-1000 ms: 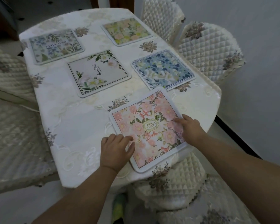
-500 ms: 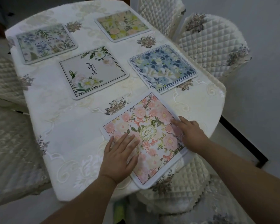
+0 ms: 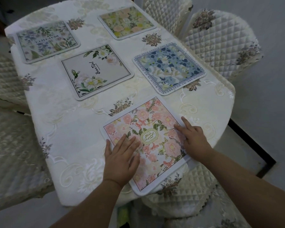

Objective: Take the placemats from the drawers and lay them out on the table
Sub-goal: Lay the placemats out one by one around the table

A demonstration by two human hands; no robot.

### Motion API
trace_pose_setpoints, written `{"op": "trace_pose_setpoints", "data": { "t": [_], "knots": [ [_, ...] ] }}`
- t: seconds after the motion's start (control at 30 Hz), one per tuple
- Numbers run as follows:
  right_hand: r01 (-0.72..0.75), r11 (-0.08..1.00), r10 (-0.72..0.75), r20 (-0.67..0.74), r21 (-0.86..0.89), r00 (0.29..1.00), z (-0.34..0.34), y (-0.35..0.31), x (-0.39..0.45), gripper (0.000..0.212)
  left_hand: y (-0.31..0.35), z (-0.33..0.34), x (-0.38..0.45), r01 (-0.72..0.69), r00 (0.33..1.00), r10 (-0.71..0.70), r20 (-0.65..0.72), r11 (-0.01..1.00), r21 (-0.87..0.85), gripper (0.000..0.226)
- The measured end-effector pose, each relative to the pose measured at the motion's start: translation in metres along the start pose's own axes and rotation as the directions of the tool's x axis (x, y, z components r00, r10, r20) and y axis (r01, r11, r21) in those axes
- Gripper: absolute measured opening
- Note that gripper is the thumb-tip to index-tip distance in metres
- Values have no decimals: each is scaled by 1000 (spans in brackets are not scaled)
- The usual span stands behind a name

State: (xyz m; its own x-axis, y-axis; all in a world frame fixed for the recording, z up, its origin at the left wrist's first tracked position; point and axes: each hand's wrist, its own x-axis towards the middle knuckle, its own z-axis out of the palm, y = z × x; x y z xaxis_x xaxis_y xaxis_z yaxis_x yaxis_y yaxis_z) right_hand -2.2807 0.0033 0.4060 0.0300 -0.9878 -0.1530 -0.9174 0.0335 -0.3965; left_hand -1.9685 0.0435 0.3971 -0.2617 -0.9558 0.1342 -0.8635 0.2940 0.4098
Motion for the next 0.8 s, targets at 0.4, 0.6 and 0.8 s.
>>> {"op": "trace_pose_setpoints", "data": {
  "t": [0.4,0.6,0.8],
  "knots": [
    [-181,978,187,52,-102,981,6,-26,-22,61,4,-1,2,-3,994,-7,105,995,98,49],
    [-48,983,53,26,-175,998,28,-25,-32,65,8,-3,5,0,984,-29,173,986,168,53],
    [58,977,-51,41,-205,998,28,-17,-31,72,12,-4,8,-3,974,-40,223,982,190,57]
  ]
}}
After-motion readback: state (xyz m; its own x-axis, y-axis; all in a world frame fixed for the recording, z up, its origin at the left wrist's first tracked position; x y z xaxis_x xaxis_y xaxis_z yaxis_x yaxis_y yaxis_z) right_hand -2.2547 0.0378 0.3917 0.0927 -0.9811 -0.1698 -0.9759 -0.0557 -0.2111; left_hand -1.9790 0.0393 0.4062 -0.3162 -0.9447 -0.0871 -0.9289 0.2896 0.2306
